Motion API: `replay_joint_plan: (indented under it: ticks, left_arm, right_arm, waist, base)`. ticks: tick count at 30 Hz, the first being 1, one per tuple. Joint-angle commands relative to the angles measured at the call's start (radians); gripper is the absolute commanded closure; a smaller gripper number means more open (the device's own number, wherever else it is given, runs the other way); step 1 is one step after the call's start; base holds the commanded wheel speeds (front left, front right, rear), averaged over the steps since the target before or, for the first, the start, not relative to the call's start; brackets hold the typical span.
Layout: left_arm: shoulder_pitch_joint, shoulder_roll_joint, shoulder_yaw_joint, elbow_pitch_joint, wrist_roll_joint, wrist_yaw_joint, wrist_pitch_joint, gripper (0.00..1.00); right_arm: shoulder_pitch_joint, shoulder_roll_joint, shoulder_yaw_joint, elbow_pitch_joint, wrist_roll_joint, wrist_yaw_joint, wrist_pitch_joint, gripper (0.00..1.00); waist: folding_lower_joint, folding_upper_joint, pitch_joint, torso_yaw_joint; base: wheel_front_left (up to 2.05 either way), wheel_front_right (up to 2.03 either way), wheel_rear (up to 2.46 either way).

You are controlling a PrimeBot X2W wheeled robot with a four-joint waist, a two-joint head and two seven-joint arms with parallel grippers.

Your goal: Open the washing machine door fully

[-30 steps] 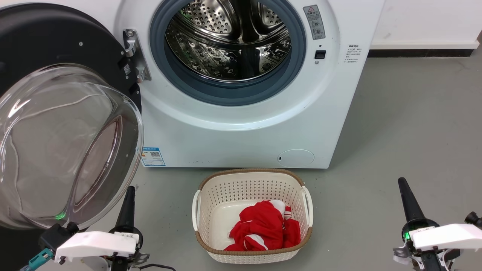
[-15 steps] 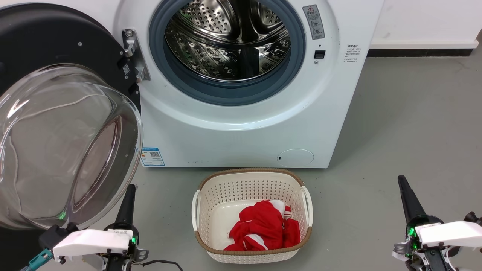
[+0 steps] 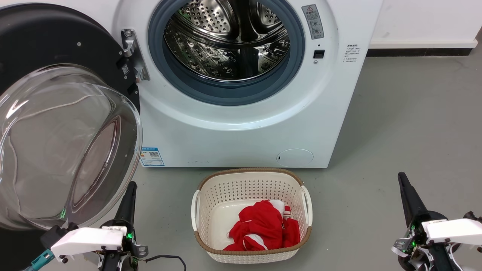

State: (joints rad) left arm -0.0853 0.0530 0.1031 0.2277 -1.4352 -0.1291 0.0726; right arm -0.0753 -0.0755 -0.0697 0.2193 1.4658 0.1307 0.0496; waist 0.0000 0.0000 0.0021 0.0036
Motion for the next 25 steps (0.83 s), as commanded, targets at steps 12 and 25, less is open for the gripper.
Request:
replay_joint_plan:
  ticks: [12, 25]
  left_arm:
    - [-0.024, -0.002, 0.01, 0.011, -0.106, -0.003, 0.028, 1.0]
    - [-0.028, -0.004, 0.014, 0.019, -0.178, -0.003, 0.046, 1.0]
  right_arm:
    - [-0.03, 0.001, -0.008, 0.015, 0.105, 0.0, 0.024, 1.0]
    - [-0.037, 0.004, -0.015, 0.026, 0.172, 0.0, 0.043, 1.0]
  waist:
    - [0.0, 0.0, 0.001, -0.002]
    - [0.0, 0.0, 0.001, -0.004]
  base:
    - [0.0, 0.0, 0.0]
    - [0.0, 0.0, 0.0]
